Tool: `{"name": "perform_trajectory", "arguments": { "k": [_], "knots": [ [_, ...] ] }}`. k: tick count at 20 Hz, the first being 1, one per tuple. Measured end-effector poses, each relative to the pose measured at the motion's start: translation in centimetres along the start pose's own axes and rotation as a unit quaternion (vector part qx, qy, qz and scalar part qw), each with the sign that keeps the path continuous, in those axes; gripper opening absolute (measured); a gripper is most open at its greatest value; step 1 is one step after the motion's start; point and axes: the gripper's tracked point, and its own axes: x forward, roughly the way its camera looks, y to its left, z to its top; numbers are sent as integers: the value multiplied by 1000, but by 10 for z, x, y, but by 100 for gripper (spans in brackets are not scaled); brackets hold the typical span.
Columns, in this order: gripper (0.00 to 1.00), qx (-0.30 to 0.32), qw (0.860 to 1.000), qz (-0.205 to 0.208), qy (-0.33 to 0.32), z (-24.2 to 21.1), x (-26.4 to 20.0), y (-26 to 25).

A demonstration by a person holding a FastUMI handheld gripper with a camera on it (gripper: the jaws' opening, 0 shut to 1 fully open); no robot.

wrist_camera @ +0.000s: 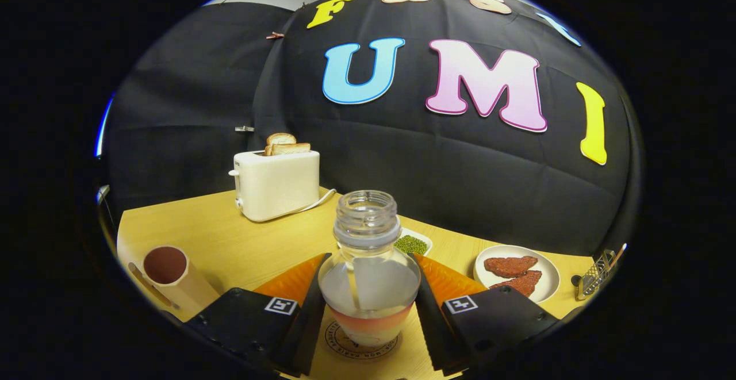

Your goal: Take the bottle from table, then pour the juice into the cup, finally place the bottle on the coaster

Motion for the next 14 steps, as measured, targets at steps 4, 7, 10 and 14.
{"name": "perform_trajectory", "arguments": {
  "k": [4,7,10,14],
  "knots": [
    [83,1,1000,-3,-6,7,-3,-3],
    [99,0,1000,1,-15,18,-10,-2],
    [97,-3,1000,6,-21,26,-19,1],
    [98,-19,999,-9,-44,52,-45,-7]
  ]
}}
